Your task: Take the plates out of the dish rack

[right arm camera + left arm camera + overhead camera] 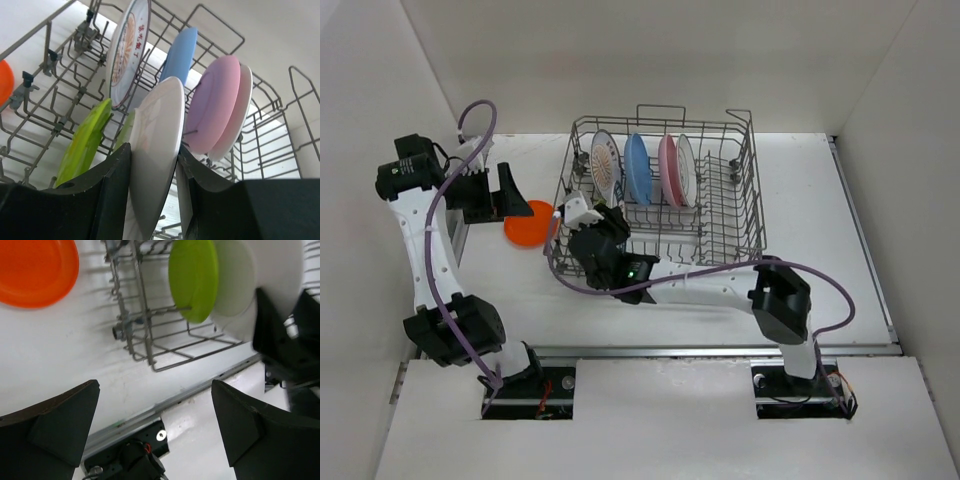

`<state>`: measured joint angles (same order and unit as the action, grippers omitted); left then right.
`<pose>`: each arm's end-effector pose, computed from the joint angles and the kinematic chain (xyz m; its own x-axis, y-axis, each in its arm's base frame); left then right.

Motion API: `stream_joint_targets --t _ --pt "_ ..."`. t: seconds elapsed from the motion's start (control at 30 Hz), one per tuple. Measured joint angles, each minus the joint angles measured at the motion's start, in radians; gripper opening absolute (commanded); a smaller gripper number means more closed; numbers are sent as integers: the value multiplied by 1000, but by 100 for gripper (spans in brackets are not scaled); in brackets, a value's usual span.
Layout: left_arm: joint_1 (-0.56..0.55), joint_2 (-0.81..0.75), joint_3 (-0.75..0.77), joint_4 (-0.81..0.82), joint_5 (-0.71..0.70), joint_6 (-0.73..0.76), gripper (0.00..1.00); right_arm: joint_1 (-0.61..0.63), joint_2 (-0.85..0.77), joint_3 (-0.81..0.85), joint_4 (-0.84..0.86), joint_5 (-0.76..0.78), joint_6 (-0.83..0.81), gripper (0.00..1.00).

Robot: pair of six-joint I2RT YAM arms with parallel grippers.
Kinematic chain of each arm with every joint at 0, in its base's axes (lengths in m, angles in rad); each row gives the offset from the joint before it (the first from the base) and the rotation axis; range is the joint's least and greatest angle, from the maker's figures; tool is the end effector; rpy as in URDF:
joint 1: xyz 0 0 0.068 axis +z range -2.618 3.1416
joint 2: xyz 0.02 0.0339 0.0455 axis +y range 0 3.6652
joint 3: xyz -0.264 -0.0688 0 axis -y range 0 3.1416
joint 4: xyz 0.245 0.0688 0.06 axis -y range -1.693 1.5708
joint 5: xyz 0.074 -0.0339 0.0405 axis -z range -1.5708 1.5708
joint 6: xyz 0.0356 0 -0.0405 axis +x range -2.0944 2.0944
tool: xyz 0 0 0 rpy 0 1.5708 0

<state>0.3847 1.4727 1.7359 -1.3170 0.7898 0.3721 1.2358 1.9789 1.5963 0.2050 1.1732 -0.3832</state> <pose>0.2542 0.0757 0.4118 -0.7284 -0.0188 -0.6849 0.3500 0.8492 -0.3954 0.1825 0.4245 0.3045 -0.0287 -0.5228 -0.8520 -0.0842 0.8506 -0.5191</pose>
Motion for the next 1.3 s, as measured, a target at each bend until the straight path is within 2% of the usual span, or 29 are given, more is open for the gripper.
stream_joint_targets --t 0.2,0.33,0.53,0.7,0.9,1.1,1.23,1.3 --pt "-44 31 -108 7 -56 23 90 -100 -121 -28 -227 -151 223 0" --pt "-93 65 -140 34 -86 24 90 -160 -169 -32 -335 -245 308 0" --pt "-197 150 -153 100 -150 -1 85 -211 -172 24 -452 -353 435 0" --pt "-267 246 -152 150 -161 -43 84 -243 -172 86 -567 -441 565 0" --pt "-327 283 -142 179 -189 -86 83 -265 -172 161 -694 -496 660 0" --pt "-352 286 -123 202 -197 -117 71 -311 -172 171 -718 -581 713 0" --pt "-372 297 -113 209 -206 -125 66 -340 -175 170 -719 -644 753 0" --pt "-387 309 -112 214 -212 -132 59 -356 -188 164 -721 -674 778 0"
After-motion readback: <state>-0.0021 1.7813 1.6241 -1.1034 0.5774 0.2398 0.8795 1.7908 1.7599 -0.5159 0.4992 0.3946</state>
